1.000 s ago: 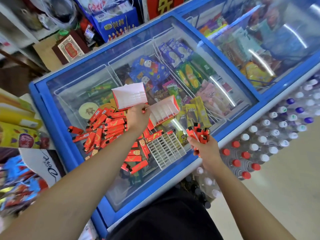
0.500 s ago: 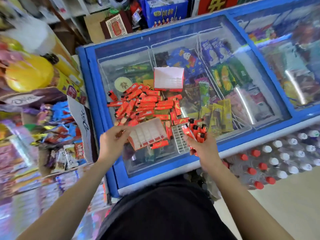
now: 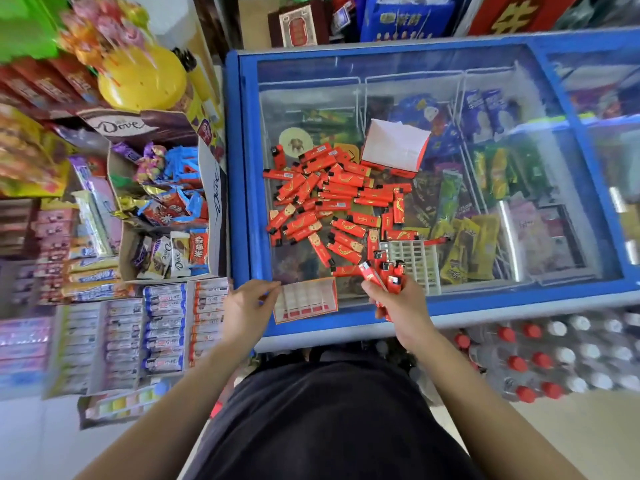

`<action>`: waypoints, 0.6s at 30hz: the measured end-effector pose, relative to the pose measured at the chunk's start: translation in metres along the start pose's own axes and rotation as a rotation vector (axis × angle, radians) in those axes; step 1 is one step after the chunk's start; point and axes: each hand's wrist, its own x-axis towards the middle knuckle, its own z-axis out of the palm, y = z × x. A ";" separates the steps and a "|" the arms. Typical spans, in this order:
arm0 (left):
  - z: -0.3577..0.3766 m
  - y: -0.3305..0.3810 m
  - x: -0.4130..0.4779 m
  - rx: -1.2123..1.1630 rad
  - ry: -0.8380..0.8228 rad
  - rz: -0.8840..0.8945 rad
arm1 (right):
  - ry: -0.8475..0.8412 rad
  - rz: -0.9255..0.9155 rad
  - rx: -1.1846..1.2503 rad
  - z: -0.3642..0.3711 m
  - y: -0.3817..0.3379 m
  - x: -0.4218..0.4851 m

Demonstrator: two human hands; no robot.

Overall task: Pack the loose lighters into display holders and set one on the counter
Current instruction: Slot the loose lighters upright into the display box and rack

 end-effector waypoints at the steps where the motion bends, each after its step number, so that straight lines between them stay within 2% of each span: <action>1: 0.001 0.003 0.003 -0.007 0.028 -0.004 | -0.007 0.007 0.003 0.001 -0.001 0.000; 9: 0.004 0.024 0.042 -0.067 0.087 -0.073 | -0.068 -0.018 -0.013 0.006 -0.009 0.006; 12: 0.003 0.031 0.038 -0.133 0.033 -0.140 | -0.102 -0.058 -0.056 0.009 -0.010 0.008; 16: -0.002 0.034 0.016 -0.140 0.117 -0.005 | -0.202 -0.115 -0.091 0.016 -0.011 0.004; 18: -0.007 0.044 0.005 -0.293 0.025 -0.003 | -0.263 -0.123 -0.107 0.021 -0.008 0.002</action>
